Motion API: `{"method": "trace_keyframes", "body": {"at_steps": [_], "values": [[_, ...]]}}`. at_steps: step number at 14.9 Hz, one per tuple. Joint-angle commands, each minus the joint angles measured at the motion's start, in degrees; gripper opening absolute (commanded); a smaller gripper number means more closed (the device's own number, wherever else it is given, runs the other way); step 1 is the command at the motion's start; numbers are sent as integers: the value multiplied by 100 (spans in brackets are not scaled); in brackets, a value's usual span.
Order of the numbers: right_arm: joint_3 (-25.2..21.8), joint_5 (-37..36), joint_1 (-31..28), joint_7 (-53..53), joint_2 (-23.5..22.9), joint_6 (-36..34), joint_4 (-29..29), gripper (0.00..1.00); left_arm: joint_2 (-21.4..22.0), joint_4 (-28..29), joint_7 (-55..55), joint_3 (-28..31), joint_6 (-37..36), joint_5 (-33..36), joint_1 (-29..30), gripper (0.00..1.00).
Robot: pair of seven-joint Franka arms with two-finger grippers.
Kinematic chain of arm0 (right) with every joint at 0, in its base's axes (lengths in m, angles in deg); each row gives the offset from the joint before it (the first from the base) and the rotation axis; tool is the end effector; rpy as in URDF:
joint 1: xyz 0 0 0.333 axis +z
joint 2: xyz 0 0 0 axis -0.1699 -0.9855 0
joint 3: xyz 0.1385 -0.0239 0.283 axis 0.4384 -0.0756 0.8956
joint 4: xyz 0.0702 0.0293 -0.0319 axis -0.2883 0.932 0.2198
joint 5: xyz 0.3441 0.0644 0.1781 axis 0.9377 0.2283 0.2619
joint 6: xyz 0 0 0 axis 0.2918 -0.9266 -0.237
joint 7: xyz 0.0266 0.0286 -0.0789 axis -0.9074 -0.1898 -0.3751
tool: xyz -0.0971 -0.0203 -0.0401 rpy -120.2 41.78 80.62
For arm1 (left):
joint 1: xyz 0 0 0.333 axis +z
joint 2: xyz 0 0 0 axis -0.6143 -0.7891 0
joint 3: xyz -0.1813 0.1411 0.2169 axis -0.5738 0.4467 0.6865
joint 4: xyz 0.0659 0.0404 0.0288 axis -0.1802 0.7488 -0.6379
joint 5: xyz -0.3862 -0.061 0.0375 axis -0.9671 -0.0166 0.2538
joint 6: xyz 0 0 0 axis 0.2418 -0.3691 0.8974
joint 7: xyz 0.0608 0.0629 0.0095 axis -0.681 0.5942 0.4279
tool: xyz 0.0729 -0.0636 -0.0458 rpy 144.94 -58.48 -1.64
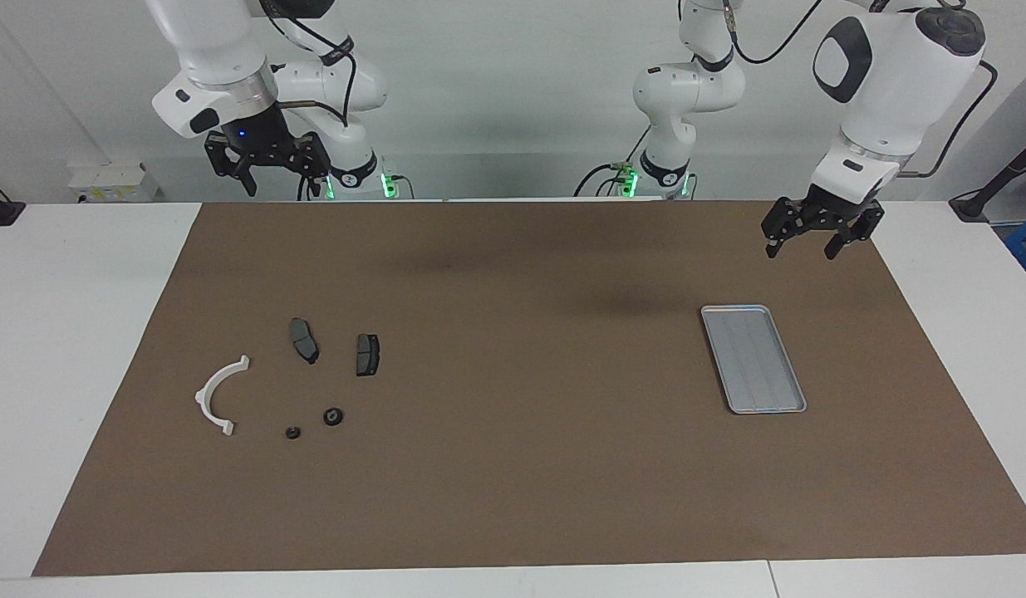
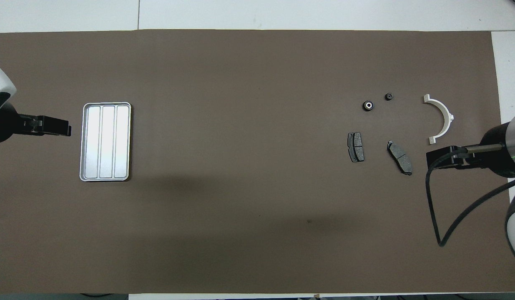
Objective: Pick bearing gear from pile to tray
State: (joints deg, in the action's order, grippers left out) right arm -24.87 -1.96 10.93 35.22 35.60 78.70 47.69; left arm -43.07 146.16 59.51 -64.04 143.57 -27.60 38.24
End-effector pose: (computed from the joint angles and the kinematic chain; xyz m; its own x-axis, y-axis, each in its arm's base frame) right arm 0.4925 0.0524 0.6306 0.9980 -0.0050 -0.0634 -0.0028 -0.9994 0.0358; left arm 0.5495 -0.0248 0.5758 0.9911 -0.1126 0.0707 -0.1132 -0.9936 0.0051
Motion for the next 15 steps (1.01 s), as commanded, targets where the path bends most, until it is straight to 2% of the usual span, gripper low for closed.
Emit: {"method": "trace_keyframes", "body": {"at_steps": [1, 10, 13, 15], "values": [[10, 117, -45, -97, 22, 107, -23, 100, 2, 83, -51, 63, 152, 68, -79, 100], [10, 109, -97, -536, 22, 159, 12, 100, 20, 109, -51, 63, 161, 68, -79, 100], [1, 100, -89, -493, -12, 580, 56, 100, 29, 135, -51, 62, 169, 68, -79, 100], [1, 48, -97, -484, -205, 695, 39, 100, 29, 144, -51, 54, 161, 68, -79, 100]]}}
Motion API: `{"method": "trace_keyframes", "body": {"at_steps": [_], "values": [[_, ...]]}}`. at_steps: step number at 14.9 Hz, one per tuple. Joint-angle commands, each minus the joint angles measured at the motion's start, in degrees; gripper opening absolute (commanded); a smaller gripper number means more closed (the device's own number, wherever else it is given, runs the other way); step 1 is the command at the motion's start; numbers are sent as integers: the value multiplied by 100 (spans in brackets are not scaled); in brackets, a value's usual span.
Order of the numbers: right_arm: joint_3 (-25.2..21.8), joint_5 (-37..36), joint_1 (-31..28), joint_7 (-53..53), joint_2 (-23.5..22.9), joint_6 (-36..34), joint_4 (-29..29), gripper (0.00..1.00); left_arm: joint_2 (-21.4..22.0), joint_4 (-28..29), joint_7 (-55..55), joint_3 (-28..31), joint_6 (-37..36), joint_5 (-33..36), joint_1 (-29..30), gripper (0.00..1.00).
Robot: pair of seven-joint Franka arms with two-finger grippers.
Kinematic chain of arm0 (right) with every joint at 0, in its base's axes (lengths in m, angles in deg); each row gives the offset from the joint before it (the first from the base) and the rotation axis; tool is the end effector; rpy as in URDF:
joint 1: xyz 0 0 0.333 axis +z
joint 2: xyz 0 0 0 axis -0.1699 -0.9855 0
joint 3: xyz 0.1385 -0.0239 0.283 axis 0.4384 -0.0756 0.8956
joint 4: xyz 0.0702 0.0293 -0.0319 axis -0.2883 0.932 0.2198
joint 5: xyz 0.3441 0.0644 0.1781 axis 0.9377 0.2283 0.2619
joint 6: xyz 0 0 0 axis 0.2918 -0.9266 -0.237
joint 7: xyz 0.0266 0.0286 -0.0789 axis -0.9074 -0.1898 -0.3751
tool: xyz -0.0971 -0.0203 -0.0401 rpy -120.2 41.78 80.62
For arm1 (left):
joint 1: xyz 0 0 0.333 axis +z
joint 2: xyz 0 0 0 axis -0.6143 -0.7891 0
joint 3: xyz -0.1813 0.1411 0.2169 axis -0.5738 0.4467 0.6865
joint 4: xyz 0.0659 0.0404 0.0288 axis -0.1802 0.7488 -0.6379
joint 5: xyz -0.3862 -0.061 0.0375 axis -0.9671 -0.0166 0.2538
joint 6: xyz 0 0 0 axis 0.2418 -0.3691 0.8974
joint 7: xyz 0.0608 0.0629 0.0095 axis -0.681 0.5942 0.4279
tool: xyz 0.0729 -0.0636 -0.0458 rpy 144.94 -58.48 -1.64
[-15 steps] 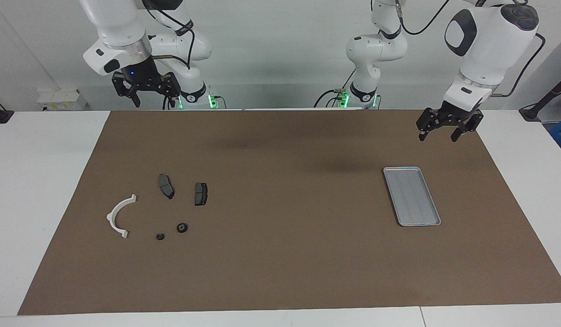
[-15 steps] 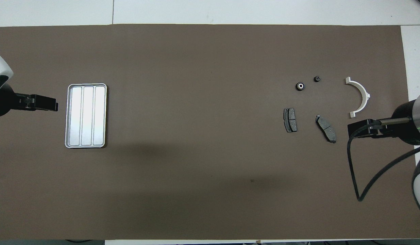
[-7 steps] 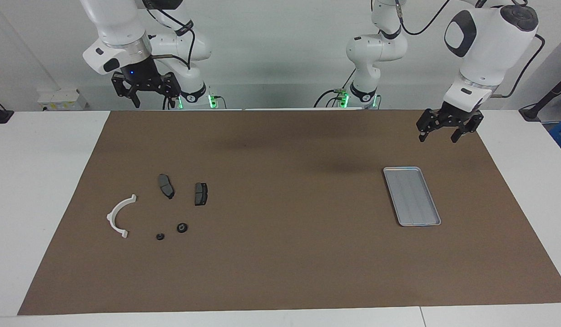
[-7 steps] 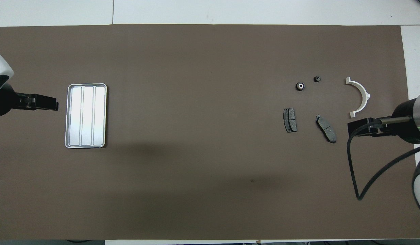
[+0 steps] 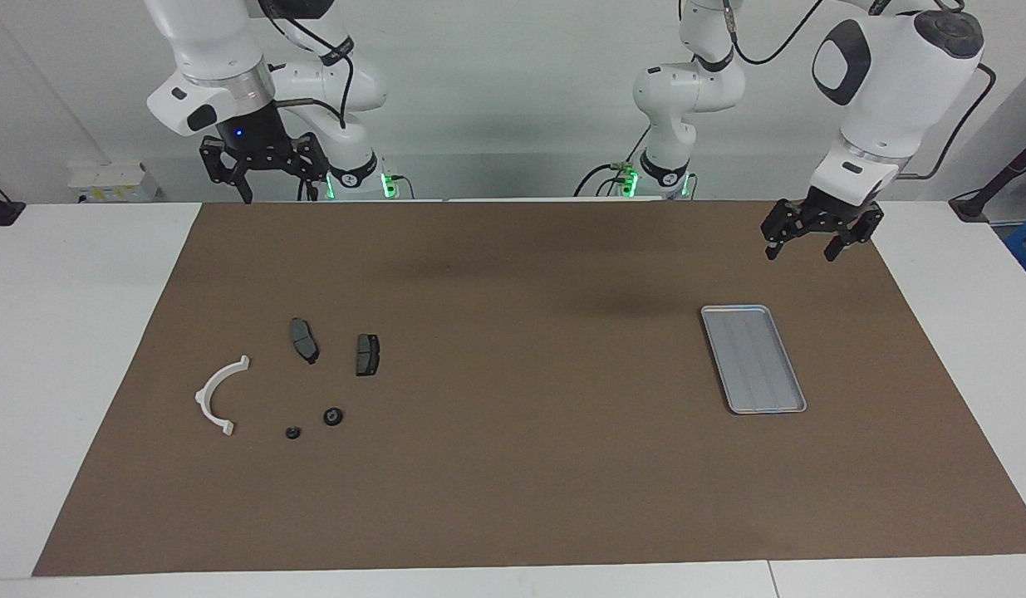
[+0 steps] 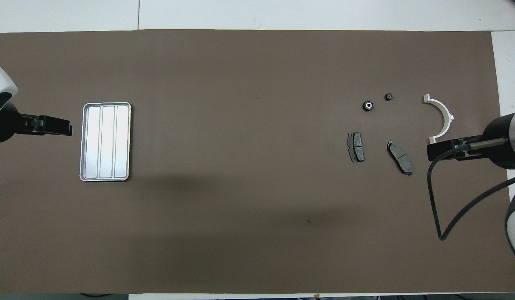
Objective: Pick bearing gear from pile to tray
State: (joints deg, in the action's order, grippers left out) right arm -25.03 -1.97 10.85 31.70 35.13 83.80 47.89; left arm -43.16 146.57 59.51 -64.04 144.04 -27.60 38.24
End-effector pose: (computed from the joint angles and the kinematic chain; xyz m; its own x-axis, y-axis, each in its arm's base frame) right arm 0.5047 0.0514 0.6324 0.9984 0.0549 0.0117 0.0546 -0.9981 0.0276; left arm 0.5501 -0.0248 0.5722 0.9912 -0.1125 0.0701 -0.1131 -0.9936 0.0052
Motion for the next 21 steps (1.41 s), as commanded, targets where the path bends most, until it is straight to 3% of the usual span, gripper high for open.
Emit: {"method": "trace_keyframes", "body": {"at_steps": [1, 13, 17, 21], "values": [[8, 22, -90, -132, -273, 395, 19, 100, 38, 94, -50, 54, 123, 68, -78, 100], [8, -646, -46, 1140, -3085, 2952, -219, 100, 47, 121, -50, 54, 158, 68, -131, 100], [8, -646, 60, 1826, -3954, 3016, -911, 100, 47, 121, -59, 54, 158, 68, -122, 100], [8, -751, 104, 2196, -4334, 3112, -1018, 97, 47, 121, -50, 54, 167, 68, -122, 100]]}}
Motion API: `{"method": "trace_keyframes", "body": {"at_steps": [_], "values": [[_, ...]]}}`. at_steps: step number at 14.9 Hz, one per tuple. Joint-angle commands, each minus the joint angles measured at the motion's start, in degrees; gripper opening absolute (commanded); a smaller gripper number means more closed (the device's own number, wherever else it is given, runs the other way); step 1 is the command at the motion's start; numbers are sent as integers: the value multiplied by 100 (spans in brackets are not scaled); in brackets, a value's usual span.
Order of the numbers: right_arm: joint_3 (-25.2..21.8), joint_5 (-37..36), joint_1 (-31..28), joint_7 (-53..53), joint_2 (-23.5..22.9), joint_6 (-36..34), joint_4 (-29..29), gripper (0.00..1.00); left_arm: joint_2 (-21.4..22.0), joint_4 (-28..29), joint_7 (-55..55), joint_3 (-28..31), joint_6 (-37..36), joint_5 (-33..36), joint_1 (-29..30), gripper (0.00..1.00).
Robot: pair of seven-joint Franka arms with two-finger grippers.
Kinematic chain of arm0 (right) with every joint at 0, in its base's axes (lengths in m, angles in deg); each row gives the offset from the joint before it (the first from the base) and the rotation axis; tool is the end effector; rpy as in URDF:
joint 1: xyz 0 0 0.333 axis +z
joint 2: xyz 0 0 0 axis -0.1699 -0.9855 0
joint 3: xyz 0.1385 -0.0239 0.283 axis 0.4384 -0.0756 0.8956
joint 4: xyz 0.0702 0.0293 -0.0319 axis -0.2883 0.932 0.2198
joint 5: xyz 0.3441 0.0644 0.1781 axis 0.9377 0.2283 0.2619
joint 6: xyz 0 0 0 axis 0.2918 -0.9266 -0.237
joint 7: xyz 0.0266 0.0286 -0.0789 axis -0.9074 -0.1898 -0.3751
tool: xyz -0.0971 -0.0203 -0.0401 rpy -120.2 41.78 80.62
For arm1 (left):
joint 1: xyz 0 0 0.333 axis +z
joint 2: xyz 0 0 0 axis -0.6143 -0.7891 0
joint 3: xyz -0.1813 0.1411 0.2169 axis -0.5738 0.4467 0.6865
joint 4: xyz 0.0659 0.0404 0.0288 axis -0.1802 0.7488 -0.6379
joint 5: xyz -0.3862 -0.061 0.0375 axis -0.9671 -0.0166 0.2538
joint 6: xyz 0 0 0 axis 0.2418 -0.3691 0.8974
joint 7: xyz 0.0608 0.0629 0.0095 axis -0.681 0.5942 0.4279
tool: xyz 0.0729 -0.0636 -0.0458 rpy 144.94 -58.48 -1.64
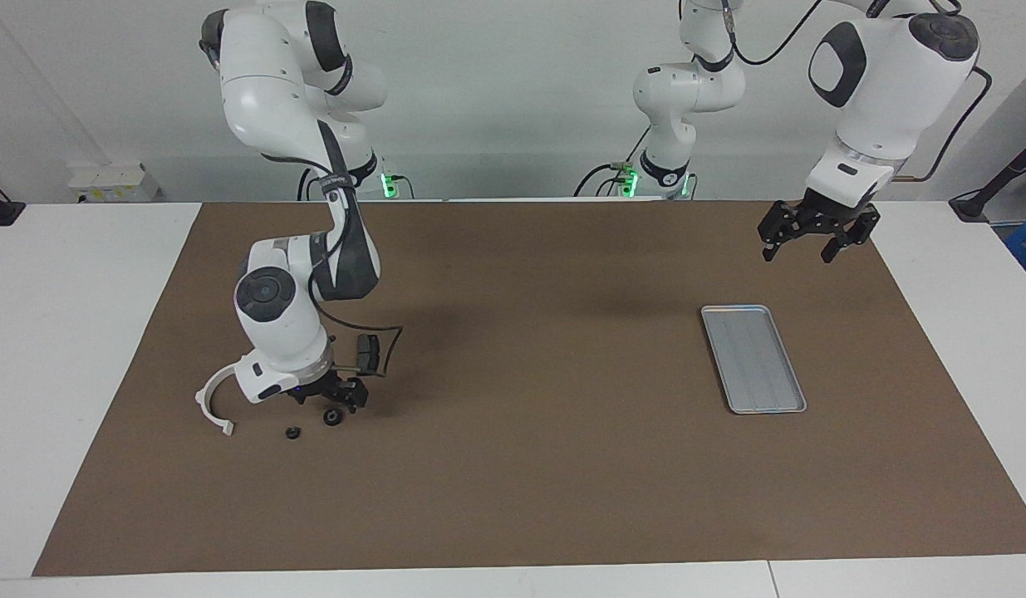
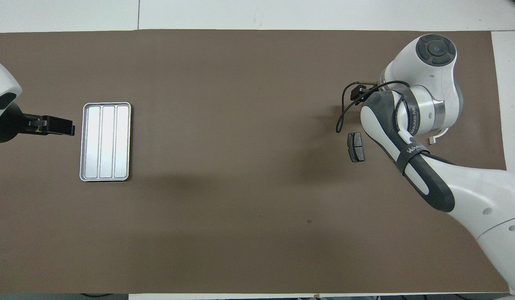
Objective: Pick bearing gear from pile to tray
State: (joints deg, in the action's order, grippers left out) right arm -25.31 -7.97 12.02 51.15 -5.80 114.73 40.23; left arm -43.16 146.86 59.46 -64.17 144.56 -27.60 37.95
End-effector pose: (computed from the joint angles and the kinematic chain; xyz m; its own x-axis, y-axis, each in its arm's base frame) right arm 0.6857 0.0664 0.3045 0.9771 -0.2128 -0.0045 -0.2120 -0.9749 0.0673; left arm 0.5504 -0.0289 0.5706 0.9899 -0.1205 0.0741 -0.1212 -0.9926 0.0047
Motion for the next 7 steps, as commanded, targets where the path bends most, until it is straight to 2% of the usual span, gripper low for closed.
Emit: {"method": "trace_keyframes", "body": {"at_steps": [1, 7], "values": [[36, -161, -4, 331, -354, 37, -418, 97, 47, 91, -46, 66, 124, 68, -102, 100], [45, -135, 5, 524, -443, 238, -525, 90, 55, 126, -46, 66, 150, 68, -102, 100]]}}
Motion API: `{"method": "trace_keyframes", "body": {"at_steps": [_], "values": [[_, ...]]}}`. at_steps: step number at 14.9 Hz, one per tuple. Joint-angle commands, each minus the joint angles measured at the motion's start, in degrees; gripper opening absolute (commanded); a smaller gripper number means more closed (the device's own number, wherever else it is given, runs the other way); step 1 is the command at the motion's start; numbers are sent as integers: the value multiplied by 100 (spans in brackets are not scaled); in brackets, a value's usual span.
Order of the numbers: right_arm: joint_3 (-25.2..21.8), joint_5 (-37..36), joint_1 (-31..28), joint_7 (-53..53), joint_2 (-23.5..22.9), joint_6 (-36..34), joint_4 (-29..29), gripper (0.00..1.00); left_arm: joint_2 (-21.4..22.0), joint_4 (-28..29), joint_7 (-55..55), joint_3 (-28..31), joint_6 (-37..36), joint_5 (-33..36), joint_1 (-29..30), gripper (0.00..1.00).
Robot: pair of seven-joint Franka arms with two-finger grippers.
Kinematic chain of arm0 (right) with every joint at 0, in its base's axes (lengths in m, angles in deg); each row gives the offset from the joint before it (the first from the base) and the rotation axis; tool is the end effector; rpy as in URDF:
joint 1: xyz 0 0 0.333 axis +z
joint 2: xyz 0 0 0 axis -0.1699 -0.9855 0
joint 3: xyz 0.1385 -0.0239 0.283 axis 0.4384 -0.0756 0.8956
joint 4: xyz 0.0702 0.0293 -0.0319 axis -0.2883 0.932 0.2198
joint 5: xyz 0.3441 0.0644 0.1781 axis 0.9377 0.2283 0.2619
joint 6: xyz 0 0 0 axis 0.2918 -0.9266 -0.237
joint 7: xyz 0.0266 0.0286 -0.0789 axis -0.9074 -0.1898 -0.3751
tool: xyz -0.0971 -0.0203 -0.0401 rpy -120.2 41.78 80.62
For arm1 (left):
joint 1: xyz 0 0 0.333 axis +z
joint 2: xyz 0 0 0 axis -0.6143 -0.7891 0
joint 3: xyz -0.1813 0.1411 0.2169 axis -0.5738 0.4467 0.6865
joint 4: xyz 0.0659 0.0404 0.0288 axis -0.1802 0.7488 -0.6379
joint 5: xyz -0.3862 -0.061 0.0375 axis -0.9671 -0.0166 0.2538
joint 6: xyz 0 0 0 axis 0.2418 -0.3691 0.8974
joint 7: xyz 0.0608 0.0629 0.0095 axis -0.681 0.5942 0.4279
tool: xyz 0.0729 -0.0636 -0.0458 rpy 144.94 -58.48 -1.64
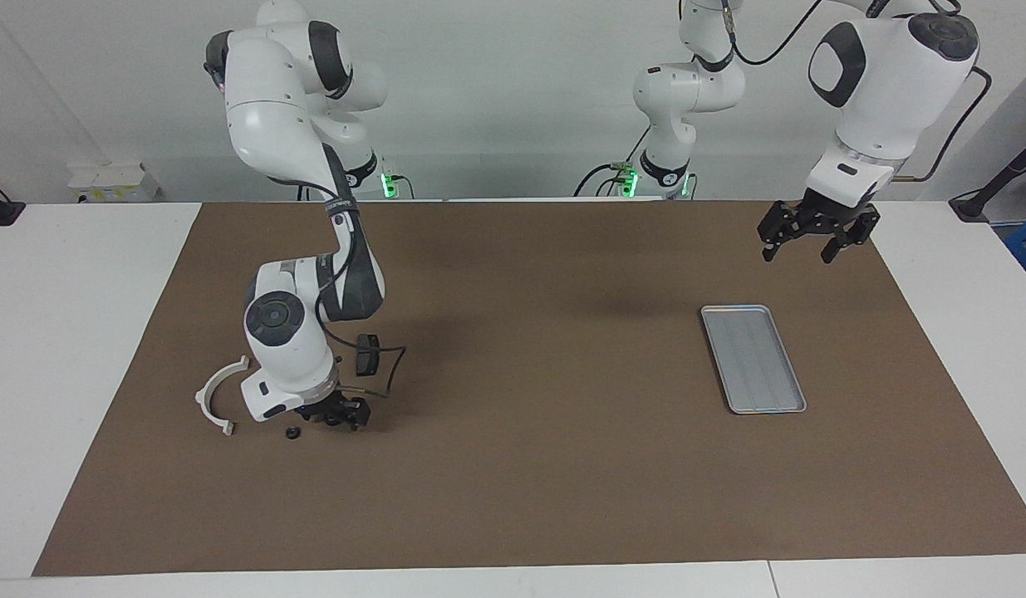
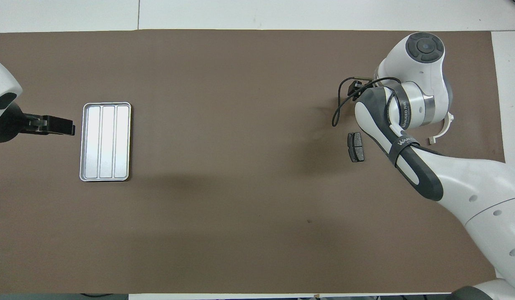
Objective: Pick bearing gear from pile to tray
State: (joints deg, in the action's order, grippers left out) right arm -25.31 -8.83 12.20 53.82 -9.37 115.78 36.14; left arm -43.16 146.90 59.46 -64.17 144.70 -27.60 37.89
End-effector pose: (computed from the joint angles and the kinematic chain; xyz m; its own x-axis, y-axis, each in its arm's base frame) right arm 0.7033 0.0688 0.2950 0.9682 -0.2487 0.0272 -0.2500 -0.9661 0.0646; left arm 0.5506 -0.0295 0.5705 0.9897 -0.1215 0.0759 -0.1222 -0.9925 0.0045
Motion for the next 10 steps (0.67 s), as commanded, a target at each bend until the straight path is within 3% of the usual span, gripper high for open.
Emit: {"method": "trace_keyframes", "body": {"at_steps": [1, 10], "values": [[45, -39, -31, 327, -77, 142, -82, 90, 55, 166, -46, 66, 162, 68, -96, 100], [45, -110, -40, 319, -16, -225, 86, 89, 117, 298, -46, 66, 251, 68, -96, 100]]}}
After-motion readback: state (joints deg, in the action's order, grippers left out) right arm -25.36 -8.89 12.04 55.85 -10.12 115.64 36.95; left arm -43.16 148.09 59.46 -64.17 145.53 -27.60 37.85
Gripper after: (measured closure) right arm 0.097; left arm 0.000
